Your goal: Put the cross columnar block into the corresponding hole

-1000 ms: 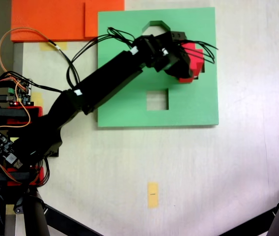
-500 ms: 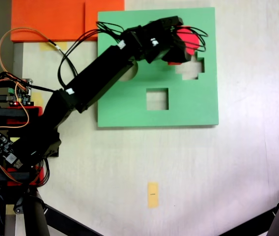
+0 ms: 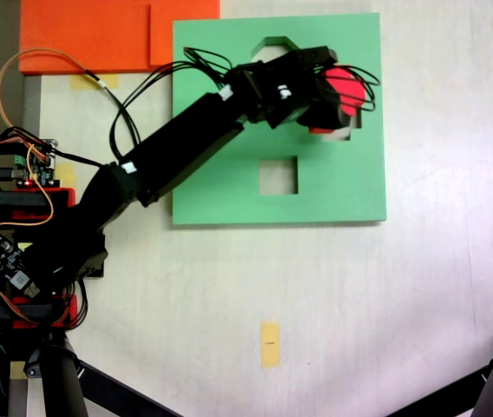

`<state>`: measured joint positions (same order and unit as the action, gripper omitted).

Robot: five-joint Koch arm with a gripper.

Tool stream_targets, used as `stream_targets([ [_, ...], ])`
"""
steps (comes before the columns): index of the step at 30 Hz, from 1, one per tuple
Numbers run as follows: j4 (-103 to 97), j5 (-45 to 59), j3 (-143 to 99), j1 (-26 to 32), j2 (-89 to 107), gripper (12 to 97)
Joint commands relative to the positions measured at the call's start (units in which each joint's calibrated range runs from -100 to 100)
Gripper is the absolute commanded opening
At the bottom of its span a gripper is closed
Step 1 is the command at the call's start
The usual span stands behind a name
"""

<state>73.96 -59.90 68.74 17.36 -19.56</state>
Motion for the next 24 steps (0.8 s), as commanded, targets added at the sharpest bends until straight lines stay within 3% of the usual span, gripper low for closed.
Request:
stream_targets([
  [1,-6.9,0.4,5.2,0.2,0.7,38.7],
  [24,-11.8,0.4,5.2,-0.5,-4.5,38.8],
])
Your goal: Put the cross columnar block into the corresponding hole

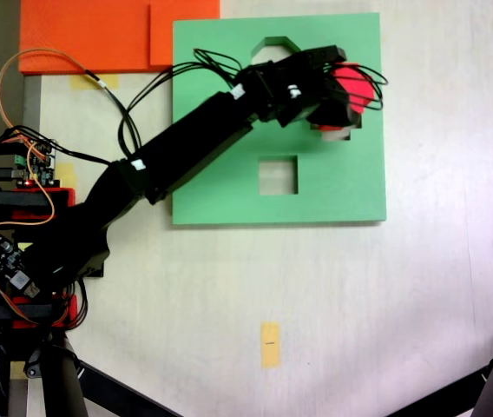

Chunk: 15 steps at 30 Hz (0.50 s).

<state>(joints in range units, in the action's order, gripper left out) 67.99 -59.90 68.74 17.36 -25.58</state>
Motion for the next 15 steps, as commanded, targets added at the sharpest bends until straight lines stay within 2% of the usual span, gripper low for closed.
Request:
stream_targets([
  [1,-5.8,0.4,5.3,-0.6,1.6,38.8],
  [15,-7.1,0.7,5.2,-1.2,-1.0,39.1],
])
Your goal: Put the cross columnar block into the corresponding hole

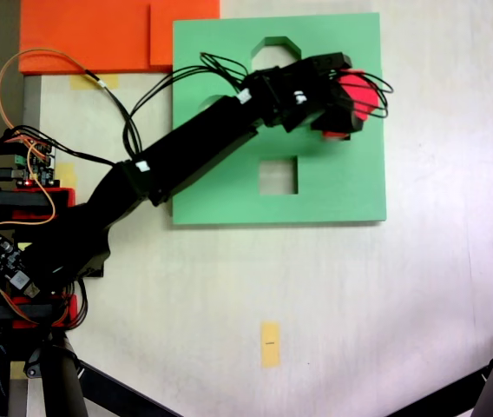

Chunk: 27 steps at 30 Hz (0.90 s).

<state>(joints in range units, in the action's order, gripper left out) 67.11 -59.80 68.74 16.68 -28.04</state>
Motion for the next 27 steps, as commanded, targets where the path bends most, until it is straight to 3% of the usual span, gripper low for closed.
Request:
stream_targets([
  [1,-6.4,0.6,5.2,-0.5,1.4,39.1],
  [27,-1.9,0.6,5.1,0.4,-3.4,40.1],
])
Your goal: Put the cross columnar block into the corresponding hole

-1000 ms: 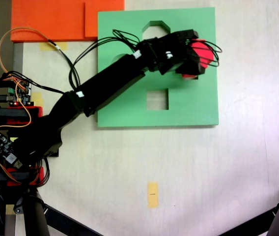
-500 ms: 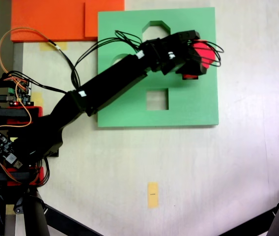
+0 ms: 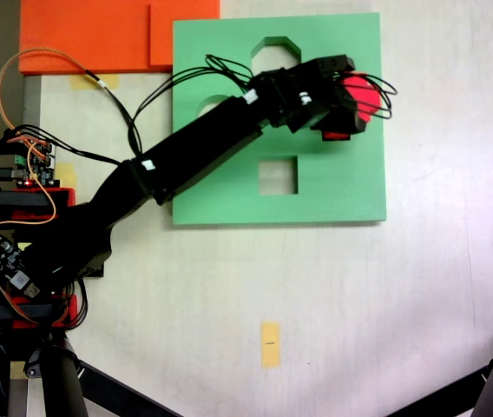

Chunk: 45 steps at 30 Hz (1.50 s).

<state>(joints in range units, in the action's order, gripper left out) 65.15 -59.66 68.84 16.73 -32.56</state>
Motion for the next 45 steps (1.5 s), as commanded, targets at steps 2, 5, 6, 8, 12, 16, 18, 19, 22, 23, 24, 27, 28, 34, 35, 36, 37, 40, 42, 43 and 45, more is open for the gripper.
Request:
stream_targets([
  [2,2.2,0.5,5.0,0.5,0.7,40.1],
  [5,5.3,0.4,5.0,0.9,0.3,40.1],
  [6,5.9,0.4,5.0,1.1,0.2,40.0],
  [8,8.0,0.4,5.0,1.2,0.3,40.0],
  [12,13.4,0.4,5.0,1.5,0.3,40.0],
  [16,16.7,0.5,5.0,1.7,0.2,40.0],
  [18,17.9,0.5,5.0,1.7,0.3,40.0],
  [19,18.3,0.5,5.0,1.7,0.3,40.0],
  [22,19.5,0.5,5.0,1.7,0.9,40.0],
  [23,20.0,0.5,5.0,1.7,1.1,40.0],
  [24,20.9,0.5,5.0,1.7,1.1,40.0],
  [27,22.0,0.5,5.0,1.7,1.3,40.0],
  [28,22.3,0.5,5.0,1.6,1.3,40.0],
  [34,22.8,-0.7,5.0,1.5,1.7,40.1],
  [35,23.0,-1.2,5.0,1.5,1.7,40.1],
  [36,23.3,-1.7,5.0,1.4,1.6,40.1],
  [37,23.6,-2.4,5.0,1.4,1.4,40.1],
  [40,24.3,-5.3,5.0,1.3,1.0,40.3],
  [42,24.7,-7.1,4.9,1.3,0.7,40.3],
  [43,24.7,-7.1,4.9,1.3,0.6,40.3],
  [45,24.7,-7.0,4.9,1.3,0.0,40.3],
])
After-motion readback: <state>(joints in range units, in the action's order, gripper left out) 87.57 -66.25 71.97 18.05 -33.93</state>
